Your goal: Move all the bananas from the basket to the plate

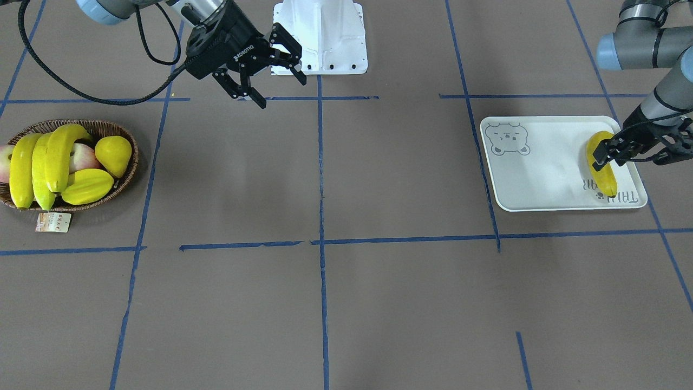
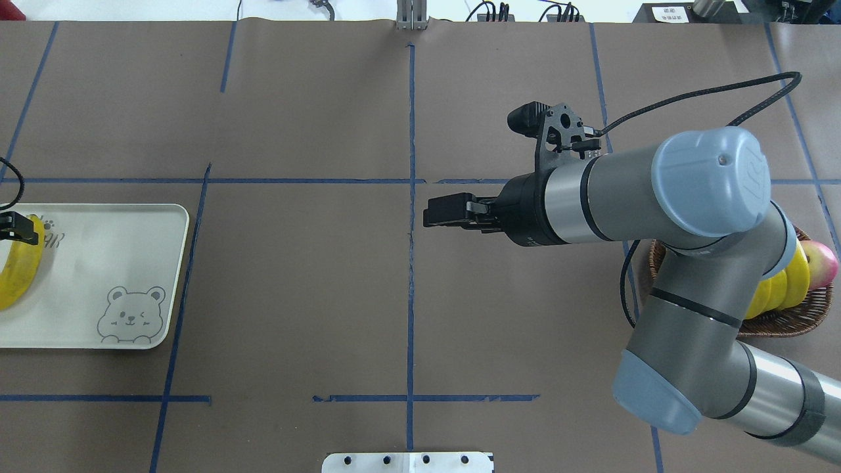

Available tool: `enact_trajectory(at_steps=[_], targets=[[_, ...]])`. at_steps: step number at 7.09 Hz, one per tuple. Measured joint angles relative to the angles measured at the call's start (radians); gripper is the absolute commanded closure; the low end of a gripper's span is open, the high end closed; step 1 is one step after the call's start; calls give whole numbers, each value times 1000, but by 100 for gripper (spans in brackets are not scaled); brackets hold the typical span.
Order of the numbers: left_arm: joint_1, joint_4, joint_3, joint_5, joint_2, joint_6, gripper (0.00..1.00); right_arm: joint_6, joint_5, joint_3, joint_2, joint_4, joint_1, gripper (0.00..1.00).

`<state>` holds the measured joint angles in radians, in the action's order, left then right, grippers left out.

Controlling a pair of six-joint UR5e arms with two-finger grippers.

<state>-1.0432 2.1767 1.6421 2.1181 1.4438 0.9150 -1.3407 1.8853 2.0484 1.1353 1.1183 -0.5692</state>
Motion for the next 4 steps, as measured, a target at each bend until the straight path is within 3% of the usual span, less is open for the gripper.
enact_trajectory(at_steps=[2, 4], targets=[[-3, -5, 18, 45, 10, 0, 1, 1, 7, 6, 22, 23, -23, 0], [-8, -36, 62, 88, 53, 7, 1, 34, 19, 47, 42, 169, -77, 0]])
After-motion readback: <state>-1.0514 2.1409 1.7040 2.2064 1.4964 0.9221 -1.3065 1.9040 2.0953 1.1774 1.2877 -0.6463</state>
